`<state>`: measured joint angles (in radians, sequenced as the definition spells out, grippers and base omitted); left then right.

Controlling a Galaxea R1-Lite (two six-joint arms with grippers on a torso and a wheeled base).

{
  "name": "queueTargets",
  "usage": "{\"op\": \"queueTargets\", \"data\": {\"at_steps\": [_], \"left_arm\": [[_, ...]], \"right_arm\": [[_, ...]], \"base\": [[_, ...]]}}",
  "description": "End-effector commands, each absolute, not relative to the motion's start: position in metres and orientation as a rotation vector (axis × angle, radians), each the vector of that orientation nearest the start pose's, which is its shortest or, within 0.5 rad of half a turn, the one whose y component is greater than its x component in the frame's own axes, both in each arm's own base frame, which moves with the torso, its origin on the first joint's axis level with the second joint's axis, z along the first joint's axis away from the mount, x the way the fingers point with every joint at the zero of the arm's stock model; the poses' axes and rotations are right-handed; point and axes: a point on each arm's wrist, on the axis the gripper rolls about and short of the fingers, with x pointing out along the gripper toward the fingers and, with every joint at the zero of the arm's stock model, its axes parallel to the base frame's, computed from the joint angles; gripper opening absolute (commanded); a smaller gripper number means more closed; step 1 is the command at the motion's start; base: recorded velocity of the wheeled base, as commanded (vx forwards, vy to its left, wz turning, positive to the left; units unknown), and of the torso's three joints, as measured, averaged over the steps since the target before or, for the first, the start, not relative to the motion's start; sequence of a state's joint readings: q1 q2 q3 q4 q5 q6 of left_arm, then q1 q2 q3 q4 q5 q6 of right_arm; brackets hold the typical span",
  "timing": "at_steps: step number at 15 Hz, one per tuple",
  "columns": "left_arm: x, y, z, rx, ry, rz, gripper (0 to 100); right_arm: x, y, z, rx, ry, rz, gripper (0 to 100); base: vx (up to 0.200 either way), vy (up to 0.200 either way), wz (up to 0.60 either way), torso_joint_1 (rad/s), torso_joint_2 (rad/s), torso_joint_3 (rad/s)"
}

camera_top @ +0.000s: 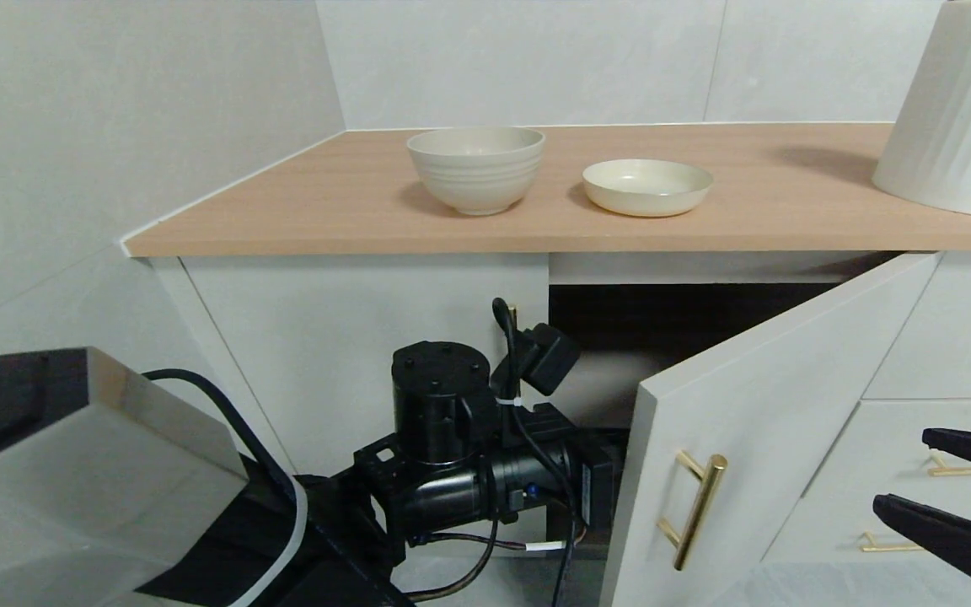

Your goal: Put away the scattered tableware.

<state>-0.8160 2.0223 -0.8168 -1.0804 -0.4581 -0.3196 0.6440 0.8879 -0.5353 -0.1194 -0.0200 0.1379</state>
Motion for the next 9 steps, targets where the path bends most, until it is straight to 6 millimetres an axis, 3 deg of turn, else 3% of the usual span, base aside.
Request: {"op": "queueTargets", "data": {"at_steps": [1,9], "left_arm": [[0.243,-0.277,0.123,-0.251,0.333,-1.245,0],[0.248,-0.29,0.121,-0.238,0.385,-1.231,0]], "right_arm": [[0.079,0.059,0.219,0.057,0.263,0.605,100],[0.07,0.053,0.22,0.061,0.253,0.621,100]], "base": [[0.0,0.0,0.0,0.0,0.0,0.0],[0.0,0.0,0.0,0.0,0.0,0.0]]}}
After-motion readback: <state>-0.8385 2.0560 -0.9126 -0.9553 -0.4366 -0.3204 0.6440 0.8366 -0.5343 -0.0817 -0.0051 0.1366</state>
